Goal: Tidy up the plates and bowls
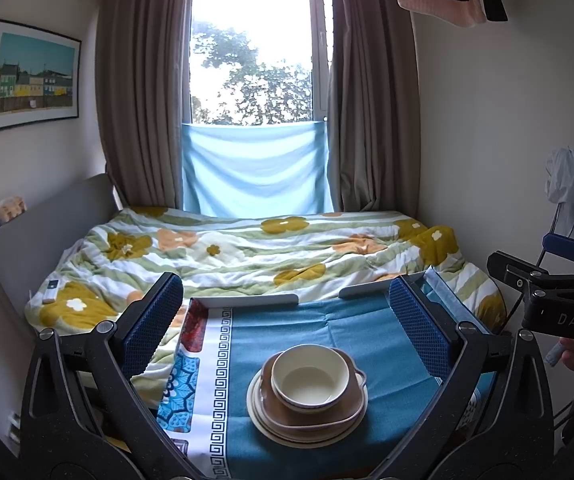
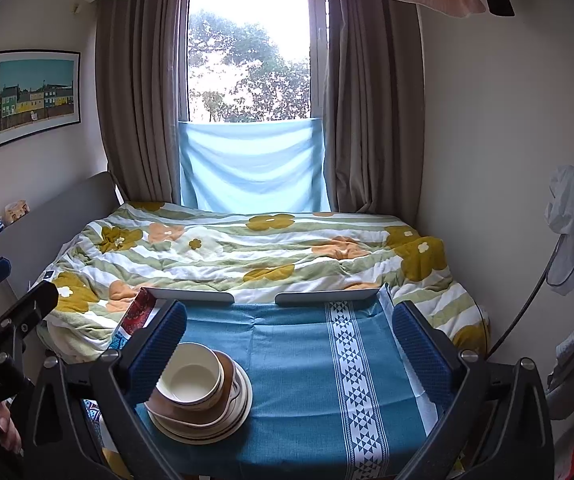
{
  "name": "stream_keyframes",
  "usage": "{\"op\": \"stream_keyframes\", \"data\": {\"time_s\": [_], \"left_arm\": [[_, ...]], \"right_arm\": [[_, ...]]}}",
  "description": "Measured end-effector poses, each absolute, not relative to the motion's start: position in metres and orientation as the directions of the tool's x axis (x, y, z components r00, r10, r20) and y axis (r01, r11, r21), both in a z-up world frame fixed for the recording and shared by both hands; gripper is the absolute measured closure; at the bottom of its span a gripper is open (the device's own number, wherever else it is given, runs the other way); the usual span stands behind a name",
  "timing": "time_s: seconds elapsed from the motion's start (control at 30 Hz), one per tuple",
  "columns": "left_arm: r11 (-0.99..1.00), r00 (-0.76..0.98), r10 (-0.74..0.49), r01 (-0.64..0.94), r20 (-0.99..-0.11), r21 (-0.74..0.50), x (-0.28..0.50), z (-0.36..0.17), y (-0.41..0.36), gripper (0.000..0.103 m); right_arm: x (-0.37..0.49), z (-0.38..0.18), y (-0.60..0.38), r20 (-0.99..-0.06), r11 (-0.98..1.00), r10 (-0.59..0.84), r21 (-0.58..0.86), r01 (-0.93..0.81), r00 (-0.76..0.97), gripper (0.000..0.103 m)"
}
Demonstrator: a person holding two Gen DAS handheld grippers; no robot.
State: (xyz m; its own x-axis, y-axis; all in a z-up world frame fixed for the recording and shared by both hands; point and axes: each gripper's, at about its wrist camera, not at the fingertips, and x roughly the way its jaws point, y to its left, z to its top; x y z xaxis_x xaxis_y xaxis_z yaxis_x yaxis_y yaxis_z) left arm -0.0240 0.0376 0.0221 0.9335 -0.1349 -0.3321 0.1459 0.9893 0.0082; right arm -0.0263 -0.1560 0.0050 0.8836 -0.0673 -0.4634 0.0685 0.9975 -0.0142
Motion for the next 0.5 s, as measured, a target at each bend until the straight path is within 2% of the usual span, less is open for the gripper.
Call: {"op": "stream_keyframes", "data": {"time_s": [0.5], "left_arm": [[0.990, 0.934, -0.124, 0.137, -0.334, 0.016, -0.0262, 0.0227, 0.0380, 0.000]], "right_arm": [[-0.0267, 0.0051, -0.1546, -0.465, 0.998, -0.064, -0.015, 0.065, 0.883, 0.001]]}}
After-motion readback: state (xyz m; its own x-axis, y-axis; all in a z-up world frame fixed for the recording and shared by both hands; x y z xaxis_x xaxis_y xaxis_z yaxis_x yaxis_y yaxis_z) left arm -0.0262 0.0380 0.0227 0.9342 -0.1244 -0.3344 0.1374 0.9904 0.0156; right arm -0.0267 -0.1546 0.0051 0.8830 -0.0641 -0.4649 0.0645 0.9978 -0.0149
